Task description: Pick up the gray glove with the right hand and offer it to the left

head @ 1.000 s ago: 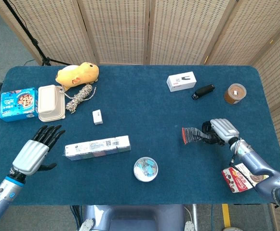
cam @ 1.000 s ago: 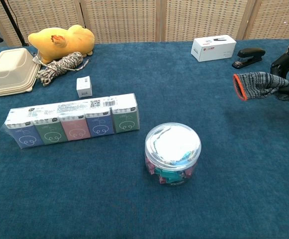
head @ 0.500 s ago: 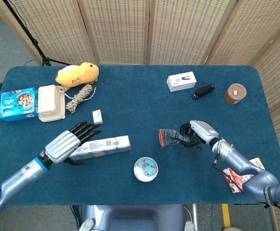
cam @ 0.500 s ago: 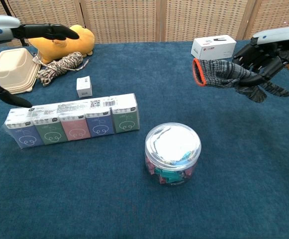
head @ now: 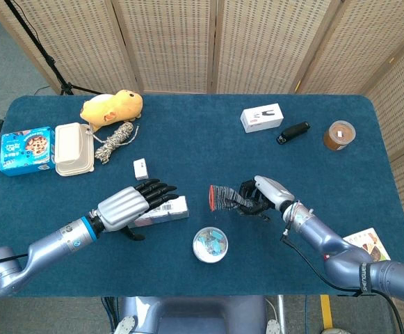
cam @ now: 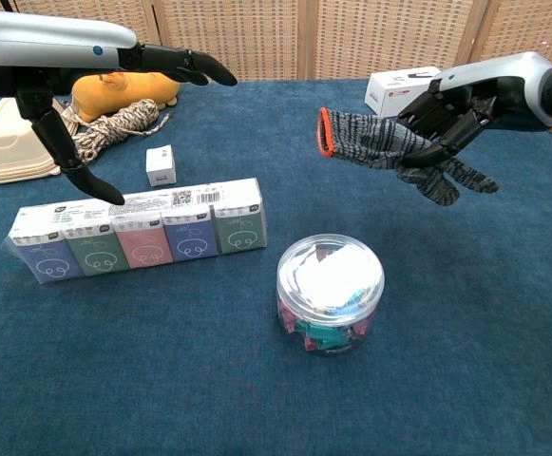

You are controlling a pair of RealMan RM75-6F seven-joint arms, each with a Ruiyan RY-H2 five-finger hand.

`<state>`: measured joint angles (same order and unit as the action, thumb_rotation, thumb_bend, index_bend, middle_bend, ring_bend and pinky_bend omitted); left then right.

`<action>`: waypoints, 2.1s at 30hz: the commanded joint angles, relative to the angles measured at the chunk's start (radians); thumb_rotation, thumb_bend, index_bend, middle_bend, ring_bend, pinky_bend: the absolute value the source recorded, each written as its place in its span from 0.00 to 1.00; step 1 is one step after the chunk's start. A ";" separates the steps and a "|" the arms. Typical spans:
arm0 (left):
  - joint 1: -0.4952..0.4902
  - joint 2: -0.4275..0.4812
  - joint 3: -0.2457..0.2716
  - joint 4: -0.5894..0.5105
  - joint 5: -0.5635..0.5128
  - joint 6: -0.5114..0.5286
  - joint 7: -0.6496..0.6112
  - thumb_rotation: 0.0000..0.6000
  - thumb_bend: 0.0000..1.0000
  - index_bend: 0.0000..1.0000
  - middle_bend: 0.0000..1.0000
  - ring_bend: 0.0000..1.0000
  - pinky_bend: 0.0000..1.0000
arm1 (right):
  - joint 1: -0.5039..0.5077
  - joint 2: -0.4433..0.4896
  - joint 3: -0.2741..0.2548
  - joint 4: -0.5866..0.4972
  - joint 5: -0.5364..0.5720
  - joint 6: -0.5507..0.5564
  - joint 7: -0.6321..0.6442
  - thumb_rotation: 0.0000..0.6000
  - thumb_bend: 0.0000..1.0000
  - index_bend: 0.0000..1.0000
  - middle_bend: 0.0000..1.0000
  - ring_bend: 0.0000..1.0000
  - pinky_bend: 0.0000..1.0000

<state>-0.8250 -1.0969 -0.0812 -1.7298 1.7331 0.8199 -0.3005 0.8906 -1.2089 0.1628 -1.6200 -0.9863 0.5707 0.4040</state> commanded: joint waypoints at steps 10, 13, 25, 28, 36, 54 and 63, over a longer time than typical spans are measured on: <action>-0.026 0.028 0.008 -0.054 -0.096 -0.064 0.208 1.00 0.00 0.07 0.00 0.00 0.00 | 0.013 0.074 0.028 -0.062 0.104 -0.082 -0.024 1.00 0.53 0.60 0.49 0.44 0.47; -0.028 0.004 0.015 -0.042 -0.101 -0.063 0.222 1.00 0.00 0.07 0.00 0.00 0.00 | 0.007 0.080 0.041 -0.068 0.100 -0.104 -0.006 1.00 0.53 0.60 0.49 0.44 0.47; -0.062 -0.104 0.008 -0.023 -0.153 -0.080 0.304 1.00 0.00 0.07 0.00 0.00 0.00 | -0.005 0.085 0.080 -0.101 0.064 -0.146 0.021 1.00 0.53 0.60 0.49 0.44 0.47; -0.068 -0.117 0.002 -0.025 -0.177 -0.085 0.327 1.00 0.00 0.07 0.00 0.00 0.00 | -0.005 0.081 0.082 -0.102 0.063 -0.149 0.022 1.00 0.53 0.60 0.49 0.44 0.47; -0.073 -0.119 -0.004 -0.041 -0.213 -0.076 0.335 1.00 0.00 0.07 0.00 0.00 0.00 | -0.025 0.086 0.104 -0.110 0.067 -0.157 0.059 1.00 0.53 0.60 0.49 0.45 0.47; -0.099 -0.152 -0.005 0.006 -0.201 -0.072 0.092 1.00 0.00 0.05 0.00 0.00 0.00 | -0.102 0.037 0.141 -0.107 0.007 -0.103 0.129 1.00 0.54 0.60 0.49 0.45 0.47; -0.108 -0.130 -0.003 -0.005 -0.186 -0.060 0.119 1.00 0.00 0.06 0.00 0.00 0.00 | -0.120 0.032 0.130 -0.095 -0.036 -0.105 0.124 1.00 0.54 0.60 0.49 0.45 0.47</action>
<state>-0.9319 -1.2319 -0.0844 -1.7318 1.5477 0.7587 -0.1932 0.7712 -1.1767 0.2931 -1.7156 -1.0219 0.4665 0.5280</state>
